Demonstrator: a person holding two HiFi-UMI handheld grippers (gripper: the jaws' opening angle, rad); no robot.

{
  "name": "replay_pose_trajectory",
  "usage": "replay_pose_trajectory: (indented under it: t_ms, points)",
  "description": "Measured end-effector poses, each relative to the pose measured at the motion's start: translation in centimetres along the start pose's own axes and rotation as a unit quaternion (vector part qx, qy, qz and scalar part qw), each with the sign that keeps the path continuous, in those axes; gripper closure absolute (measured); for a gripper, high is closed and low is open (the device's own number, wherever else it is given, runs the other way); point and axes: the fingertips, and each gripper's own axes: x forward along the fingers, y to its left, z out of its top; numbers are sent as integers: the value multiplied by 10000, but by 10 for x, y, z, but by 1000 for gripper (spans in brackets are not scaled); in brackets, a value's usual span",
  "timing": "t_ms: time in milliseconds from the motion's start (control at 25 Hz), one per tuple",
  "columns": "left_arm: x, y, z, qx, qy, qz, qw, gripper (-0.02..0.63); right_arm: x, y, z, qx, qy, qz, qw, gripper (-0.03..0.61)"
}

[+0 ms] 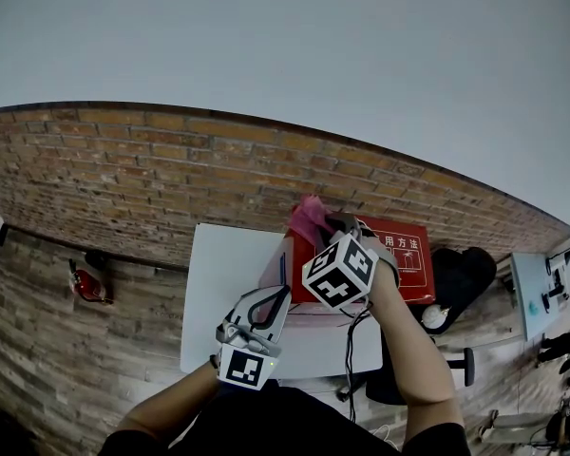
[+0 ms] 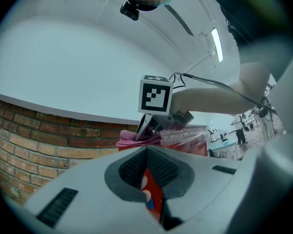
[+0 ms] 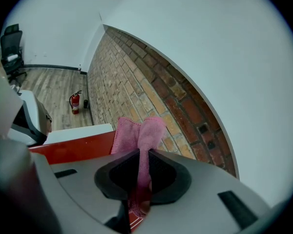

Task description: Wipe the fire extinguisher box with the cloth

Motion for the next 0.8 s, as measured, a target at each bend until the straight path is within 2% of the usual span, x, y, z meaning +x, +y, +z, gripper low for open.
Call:
replay_pose_trajectory:
  t_ms: [360,800]
  points:
    - [2,5,-1,-102,34,135,9999,592,-2,12,13,-269,45,112,9996,518]
    - [1,6,1,-133,-35,180,9997,592,-18,32,13,-177,164,524,9983,518]
